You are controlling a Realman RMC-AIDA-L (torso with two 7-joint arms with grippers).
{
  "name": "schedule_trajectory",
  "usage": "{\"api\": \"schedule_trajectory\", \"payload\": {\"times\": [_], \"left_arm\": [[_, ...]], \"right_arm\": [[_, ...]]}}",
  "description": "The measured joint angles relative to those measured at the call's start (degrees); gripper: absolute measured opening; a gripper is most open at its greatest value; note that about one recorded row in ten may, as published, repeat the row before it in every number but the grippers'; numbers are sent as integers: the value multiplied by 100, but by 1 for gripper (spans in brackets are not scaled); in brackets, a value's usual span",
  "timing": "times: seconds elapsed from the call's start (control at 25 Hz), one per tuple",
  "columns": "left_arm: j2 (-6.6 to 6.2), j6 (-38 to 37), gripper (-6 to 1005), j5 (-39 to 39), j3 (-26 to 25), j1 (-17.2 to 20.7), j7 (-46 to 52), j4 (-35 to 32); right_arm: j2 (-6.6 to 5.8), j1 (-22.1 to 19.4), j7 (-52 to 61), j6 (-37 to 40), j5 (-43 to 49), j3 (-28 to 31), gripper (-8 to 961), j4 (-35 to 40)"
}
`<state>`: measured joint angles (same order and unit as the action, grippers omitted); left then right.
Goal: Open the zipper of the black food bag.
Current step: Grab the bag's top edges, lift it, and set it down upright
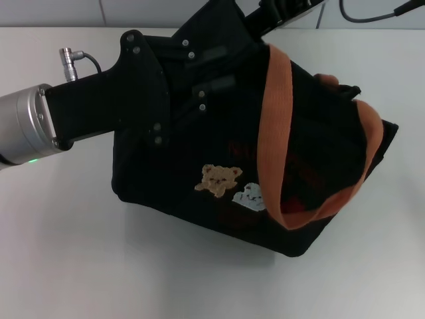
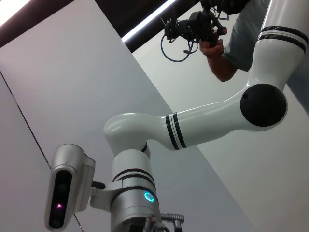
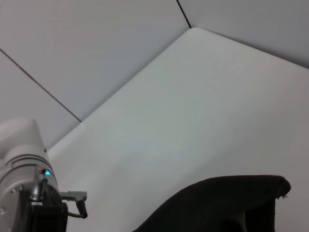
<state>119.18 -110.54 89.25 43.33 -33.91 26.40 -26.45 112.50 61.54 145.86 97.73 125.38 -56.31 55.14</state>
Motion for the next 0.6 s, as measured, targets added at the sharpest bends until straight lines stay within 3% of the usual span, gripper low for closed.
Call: {"api": "schedule_trajectory", "payload": {"times": [0.36,0.6], "left_arm": [[0,-8,196,0,1,-51,-3,-1],[0,-1,196,0,56,-56,-4,-3]], "right_arm": [[138,217,52,-31,296,-98,369,0],[291,411,83,-26,999,-105,357,37]]}}
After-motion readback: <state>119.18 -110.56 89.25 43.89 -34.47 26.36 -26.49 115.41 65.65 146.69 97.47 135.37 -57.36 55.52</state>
